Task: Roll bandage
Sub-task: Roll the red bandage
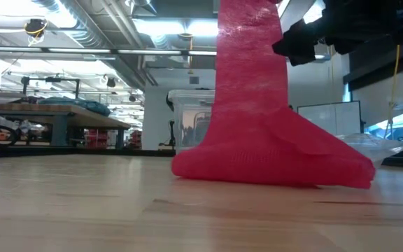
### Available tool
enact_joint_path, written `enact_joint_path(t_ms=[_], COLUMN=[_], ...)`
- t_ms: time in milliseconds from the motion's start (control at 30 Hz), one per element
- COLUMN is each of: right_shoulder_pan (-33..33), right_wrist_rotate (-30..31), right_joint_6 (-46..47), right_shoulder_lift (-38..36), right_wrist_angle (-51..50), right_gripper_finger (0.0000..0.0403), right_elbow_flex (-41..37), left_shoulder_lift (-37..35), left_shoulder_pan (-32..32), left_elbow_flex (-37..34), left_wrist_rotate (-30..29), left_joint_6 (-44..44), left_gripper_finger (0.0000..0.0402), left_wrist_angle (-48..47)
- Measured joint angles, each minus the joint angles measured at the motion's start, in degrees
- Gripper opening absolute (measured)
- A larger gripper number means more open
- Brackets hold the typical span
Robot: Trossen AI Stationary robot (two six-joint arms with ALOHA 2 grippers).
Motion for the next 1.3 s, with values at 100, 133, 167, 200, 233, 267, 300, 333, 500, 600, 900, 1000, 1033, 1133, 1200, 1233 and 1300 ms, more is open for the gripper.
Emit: enact_joint_path(t_ms=[100, 133, 167, 200, 233, 267, 300, 333, 500, 600, 900, 1000, 1033, 1133, 1200, 1233, 1300], right_shoulder_pan=[0.00, 0.00, 0.00, 0.00, 0.00, 0.00, 0.00, 0.00, 0.00, 0.00, 0.00, -0.02, -0.02, -0.02, -0.02, -0.12, -0.47], right_wrist_rotate=[0.20, 0.23, 0.24, 0.25, 0.26, 0.28, 0.28, 0.28, 0.31, 0.22, 0.09, 0.09, 0.09, 0.09, 0.09, 0.16, 0.42], right_joint_6=[-0.24, -0.41, -0.68, -1.17, -1.57, -1.84, -2.09, -2.71, -5.01, -6.98, -9.06, -9.41, -9.60, -9.83, -10.29, -10.41, -10.55], right_shoulder_lift=[0.00, 0.00, -0.01, -0.02, -0.02, -0.02, -0.02, -0.02, -0.02, -0.02, 0.24, 0.85, 0.95, 1.42, 1.65, 1.80, 1.84], right_wrist_angle=[0.69, 1.19, 1.74, 2.05, 2.23, 2.51, 3.05, 3.79, 6.76, 7.97, 7.92, 8.28, 7.94, 8.31, 7.72, 7.88, 7.77], right_gripper_finger=[0.0294, 0.0294, 0.0294, 0.0294, 0.0294, 0.0294, 0.0294, 0.0294, 0.0294, 0.0294, 0.0294, 0.0294, 0.0294, 0.0294, 0.0294, 0.0294, 0.0294], right_elbow_flex=[0.02, 0.02, 0.02, 0.02, 0.02, 0.02, 0.02, 0.02, 0.02, 0.02, 0.02, 0.04, 0.04, 0.07, 0.07, 0.07, 0.07], left_shoulder_lift=[0.01, 0.02, 0.02, 0.02, 0.02, 0.02, 0.02, 0.02, 0.04, 0.04, 0.04, 0.04, 0.04, 0.04, 0.04, 0.04, 0.04], left_shoulder_pan=[0.28, 0.39, 0.41, 0.45, 0.49, 0.59, 0.67, 0.68, 0.97, 1.17, 1.69, 1.85, 1.90, 2.32, 2.85, 3.09, 3.55], left_elbow_flex=[0.00, 0.00, 0.00, 0.00, 0.00, 0.00, 0.00, 0.00, 0.00, 0.00, 0.00, 0.00, 0.00, 0.00, 0.00, 0.00, 0.00], left_wrist_rotate=[0.00, 0.00, 0.00, 0.00, 0.00, 0.00, 0.00, 0.00, 0.74, 1.78, 2.40, 2.39, 2.38, 2.40, 2.43, 2.47, 3.10], left_joint_6=[0.11, 0.10, 0.06, 0.08, 0.19, 0.17, 0.17, 0.19, 0.22, 0.42, 0.96, 1.42, 1.90, 2.74, 3.63, 3.85, 5.01], left_gripper_finger=[0.0004, 0.0004, 0.0004, 0.0004, 0.0004, 0.0004, 0.0004, 0.0004, 0.0004, 0.0004, 0.0004, 0.0004, 0.0004, 0.0004, 0.0004, 0.0004, 0.0004], left_wrist_angle=[-0.03, -0.07, -0.07, -0.07, -0.07, -0.07, -0.07, -0.07, -0.09, -0.11, -0.11, -0.12, -0.12, -0.24, -0.34, -0.39, -0.30])
